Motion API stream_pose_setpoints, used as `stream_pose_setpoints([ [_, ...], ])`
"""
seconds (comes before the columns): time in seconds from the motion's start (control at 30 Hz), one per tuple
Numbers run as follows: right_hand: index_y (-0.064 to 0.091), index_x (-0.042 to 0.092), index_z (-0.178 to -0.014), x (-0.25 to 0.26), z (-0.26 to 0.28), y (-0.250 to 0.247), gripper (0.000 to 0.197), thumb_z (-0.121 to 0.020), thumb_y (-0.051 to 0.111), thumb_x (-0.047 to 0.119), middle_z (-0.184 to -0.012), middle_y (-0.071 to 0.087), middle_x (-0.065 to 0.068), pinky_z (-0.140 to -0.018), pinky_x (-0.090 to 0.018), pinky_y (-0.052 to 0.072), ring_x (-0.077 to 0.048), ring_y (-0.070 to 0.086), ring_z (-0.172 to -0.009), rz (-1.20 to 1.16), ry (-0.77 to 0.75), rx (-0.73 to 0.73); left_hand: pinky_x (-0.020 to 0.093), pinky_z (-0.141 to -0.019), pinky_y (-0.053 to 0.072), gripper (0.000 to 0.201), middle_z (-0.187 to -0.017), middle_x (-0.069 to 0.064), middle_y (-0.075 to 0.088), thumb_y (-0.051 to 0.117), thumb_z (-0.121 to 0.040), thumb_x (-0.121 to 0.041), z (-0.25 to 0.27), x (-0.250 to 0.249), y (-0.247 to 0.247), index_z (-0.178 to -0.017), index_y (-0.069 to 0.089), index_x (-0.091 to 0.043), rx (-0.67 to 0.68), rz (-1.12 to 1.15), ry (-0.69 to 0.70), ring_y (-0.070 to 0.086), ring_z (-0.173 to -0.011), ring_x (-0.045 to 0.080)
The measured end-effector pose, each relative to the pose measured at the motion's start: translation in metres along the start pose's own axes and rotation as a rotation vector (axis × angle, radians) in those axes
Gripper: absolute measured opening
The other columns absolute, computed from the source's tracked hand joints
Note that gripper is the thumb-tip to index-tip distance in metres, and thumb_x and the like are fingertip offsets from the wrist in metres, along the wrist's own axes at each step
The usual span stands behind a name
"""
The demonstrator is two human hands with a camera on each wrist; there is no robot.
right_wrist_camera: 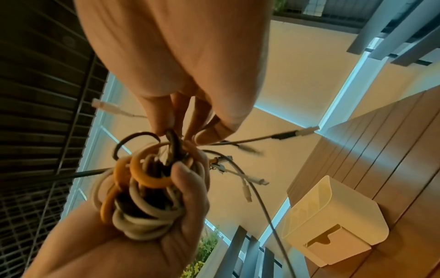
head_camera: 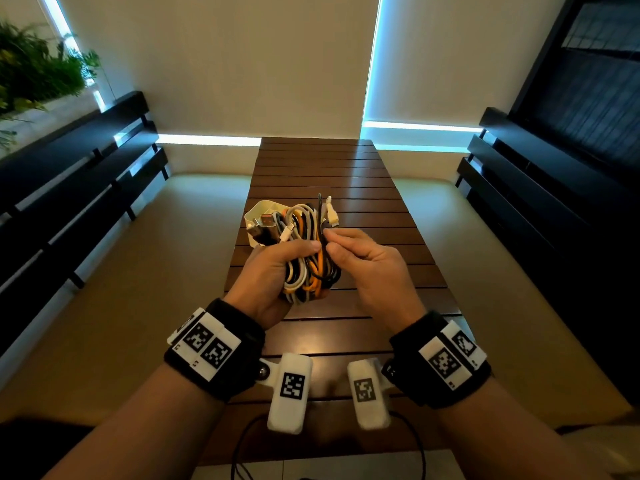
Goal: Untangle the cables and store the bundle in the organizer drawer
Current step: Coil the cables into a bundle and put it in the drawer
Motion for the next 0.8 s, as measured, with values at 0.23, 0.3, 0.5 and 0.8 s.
stream_pose_setpoints([
  [0.23, 0.069, 0.009, -0.118, 0.003, -0.002, 0.005, 0.025, -0.095, 0.062, 0.006, -0.118, 0.061, 0.003, -0.094, -0.023, 0.052, -0.01, 0.062, -0.112, 0.099, -0.157, 0.043, 0.053, -0.09, 0.054, 0.043, -0.122, 0.027, 0.061, 0.06, -0.089, -0.015, 0.0, -0.004, 0.009, -0.131, 0.061, -0.006, 0.152, 0.116, -0.01, 0.063, -0.105, 0.039],
  [0.3, 0.069, 0.013, -0.12, 0.001, -0.004, 0.005, 0.025, -0.096, 0.062, 0.014, -0.121, 0.06, 0.009, -0.099, -0.031, 0.052, -0.011, 0.06, -0.117, 0.131, -0.18, 0.04, 0.05, -0.087, 0.057, 0.039, -0.108, 0.02, 0.069, 0.059, -0.089, -0.013, 0.0, -0.007, 0.012, -0.127, 0.063, -0.005, 0.188, 0.159, -0.016, 0.069, -0.095, 0.033],
  [0.5, 0.072, 0.012, -0.117, 0.0, 0.0, 0.008, 0.028, -0.096, 0.056, 0.024, -0.126, 0.05, 0.014, -0.093, -0.038, 0.055, -0.011, 0.057, -0.117, 0.203, -0.106, 0.153, 0.045, -0.081, 0.051, 0.047, -0.094, 0.016, 0.061, 0.065, -0.085, -0.015, -0.008, 0.0, 0.007, -0.129, 0.059, -0.002, 0.135, 0.193, -0.018, 0.063, -0.084, 0.031],
  [0.8, 0.072, 0.002, -0.088, 0.018, -0.011, -0.01, 0.019, -0.093, 0.056, 0.011, -0.111, 0.068, -0.011, -0.083, -0.03, 0.057, -0.016, 0.067, -0.102, -0.06, 0.011, -0.005, 0.038, -0.061, 0.055, 0.029, -0.089, 0.017, 0.06, 0.068, -0.077, -0.01, -0.016, 0.001, -0.005, -0.104, 0.067, -0.002, -0.006, 0.073, -0.004, 0.065, -0.068, 0.025],
])
Point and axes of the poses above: each hand's wrist, its own z-axis away from the middle knuckle, its own y-axis out of the palm, x = y × z, the point moved 3 cm from there along -z, towards the middle knuckle
